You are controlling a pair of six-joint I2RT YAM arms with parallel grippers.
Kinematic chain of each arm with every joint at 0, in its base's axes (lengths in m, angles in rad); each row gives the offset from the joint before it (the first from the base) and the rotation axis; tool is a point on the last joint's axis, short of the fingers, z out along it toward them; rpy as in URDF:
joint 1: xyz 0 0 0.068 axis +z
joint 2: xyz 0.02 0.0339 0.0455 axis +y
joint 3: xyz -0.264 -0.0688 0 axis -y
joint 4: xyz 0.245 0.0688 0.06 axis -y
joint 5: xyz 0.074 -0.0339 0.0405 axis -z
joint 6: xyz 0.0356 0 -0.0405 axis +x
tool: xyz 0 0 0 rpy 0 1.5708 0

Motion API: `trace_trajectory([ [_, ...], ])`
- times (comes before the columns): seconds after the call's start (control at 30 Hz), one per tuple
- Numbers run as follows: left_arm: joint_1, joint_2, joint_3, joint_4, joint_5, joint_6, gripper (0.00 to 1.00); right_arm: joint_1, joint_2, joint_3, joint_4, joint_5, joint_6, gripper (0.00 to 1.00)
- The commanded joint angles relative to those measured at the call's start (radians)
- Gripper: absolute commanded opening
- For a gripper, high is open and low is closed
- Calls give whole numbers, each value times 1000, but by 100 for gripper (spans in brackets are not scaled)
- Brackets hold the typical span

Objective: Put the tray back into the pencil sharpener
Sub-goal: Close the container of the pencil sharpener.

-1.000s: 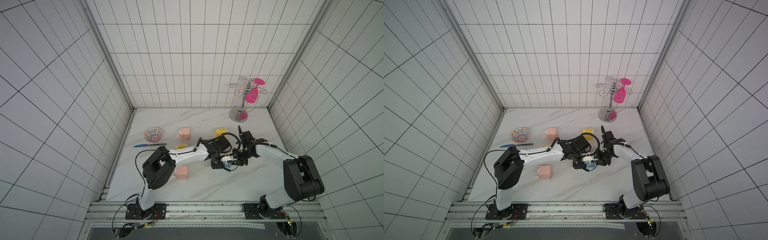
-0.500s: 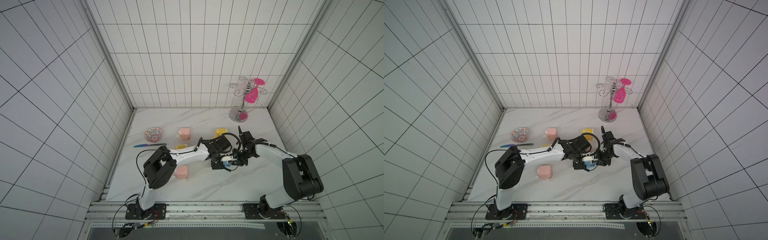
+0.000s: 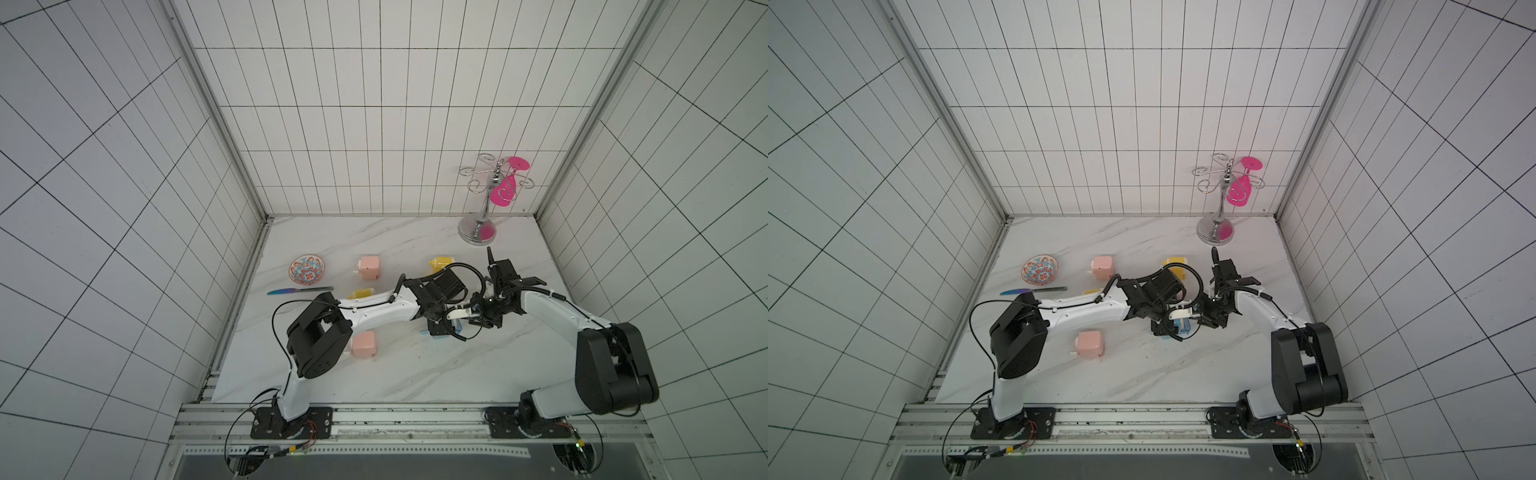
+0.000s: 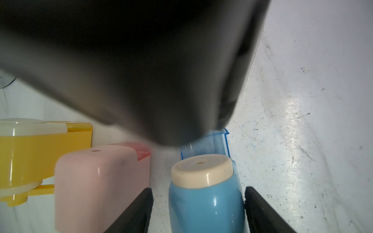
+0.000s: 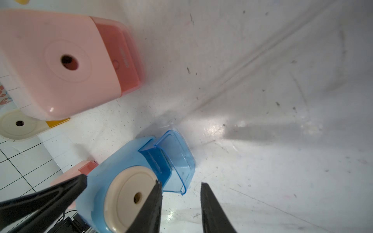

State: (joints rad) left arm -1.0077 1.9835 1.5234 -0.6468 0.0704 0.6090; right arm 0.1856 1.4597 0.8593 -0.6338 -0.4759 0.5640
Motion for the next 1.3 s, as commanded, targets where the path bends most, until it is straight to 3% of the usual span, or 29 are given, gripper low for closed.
trace_trajectory([
  [0.0,12,39,-53,-152,-64,-1,75,-21,-8,7,-22,-41,0,34],
  [0.77,27,-37,-92,-114,-7,2,72,-83,-54,-3,3,10,46,33],
  [1.03,31,-25,-72,-112,2,0,70,-86,18,-25,38,-15,48,10],
  [1.27,29,-23,-68,-108,9,-8,75,-83,101,-32,92,-32,56,8],
])
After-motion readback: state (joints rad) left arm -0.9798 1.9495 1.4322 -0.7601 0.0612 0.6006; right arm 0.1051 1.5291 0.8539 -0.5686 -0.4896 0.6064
